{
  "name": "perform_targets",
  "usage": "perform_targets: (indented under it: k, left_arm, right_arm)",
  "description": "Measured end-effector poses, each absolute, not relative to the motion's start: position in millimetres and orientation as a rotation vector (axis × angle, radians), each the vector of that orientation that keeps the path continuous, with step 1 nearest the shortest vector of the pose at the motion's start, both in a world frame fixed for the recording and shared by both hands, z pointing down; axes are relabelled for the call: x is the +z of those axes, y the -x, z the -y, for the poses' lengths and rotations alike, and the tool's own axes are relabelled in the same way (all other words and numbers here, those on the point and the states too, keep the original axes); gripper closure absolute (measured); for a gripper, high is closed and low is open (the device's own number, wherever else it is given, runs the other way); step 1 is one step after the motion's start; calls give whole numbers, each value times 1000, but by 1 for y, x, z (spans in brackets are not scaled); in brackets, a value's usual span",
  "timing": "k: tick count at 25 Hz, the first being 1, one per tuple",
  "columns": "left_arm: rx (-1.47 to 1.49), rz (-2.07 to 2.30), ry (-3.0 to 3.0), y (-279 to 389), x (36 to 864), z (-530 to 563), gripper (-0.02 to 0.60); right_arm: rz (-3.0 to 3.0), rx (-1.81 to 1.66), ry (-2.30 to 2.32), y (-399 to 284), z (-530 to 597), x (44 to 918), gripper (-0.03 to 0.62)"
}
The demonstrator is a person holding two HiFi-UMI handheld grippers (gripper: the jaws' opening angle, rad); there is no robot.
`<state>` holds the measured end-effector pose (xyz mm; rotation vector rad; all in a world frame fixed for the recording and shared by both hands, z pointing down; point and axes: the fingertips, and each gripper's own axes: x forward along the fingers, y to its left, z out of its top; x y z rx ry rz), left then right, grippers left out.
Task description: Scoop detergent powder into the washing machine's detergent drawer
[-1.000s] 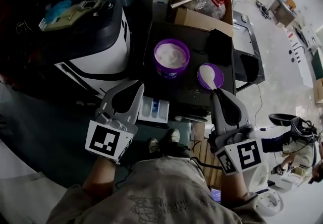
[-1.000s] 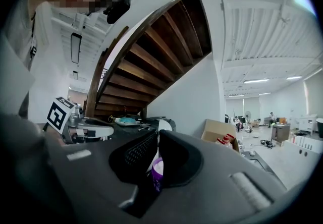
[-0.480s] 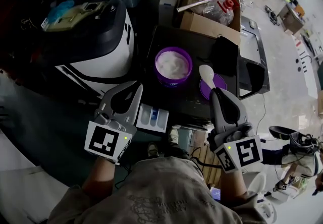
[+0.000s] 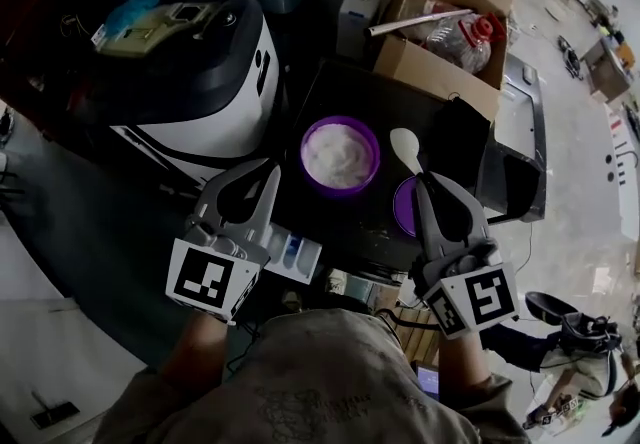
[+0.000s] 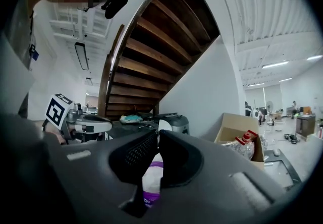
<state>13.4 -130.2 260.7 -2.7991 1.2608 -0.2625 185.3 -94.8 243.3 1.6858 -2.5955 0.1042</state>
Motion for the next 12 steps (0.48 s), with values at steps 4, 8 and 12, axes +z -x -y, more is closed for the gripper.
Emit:
perform_targets:
  k: [4,8,12]
  left_arm:
    - [-298,-1316,2770,-27,266,143,581]
    - [-348,-1383,2746,-35,276,150,581]
    - [-373,-1448,2722,-40,282,157,581]
  right_arm:
    - [2605,145,-1613,-202,118,258,559]
    - [2656,177,-1517,-204,137,267,558]
    - [2682,193,-1432,-206,151,278,559]
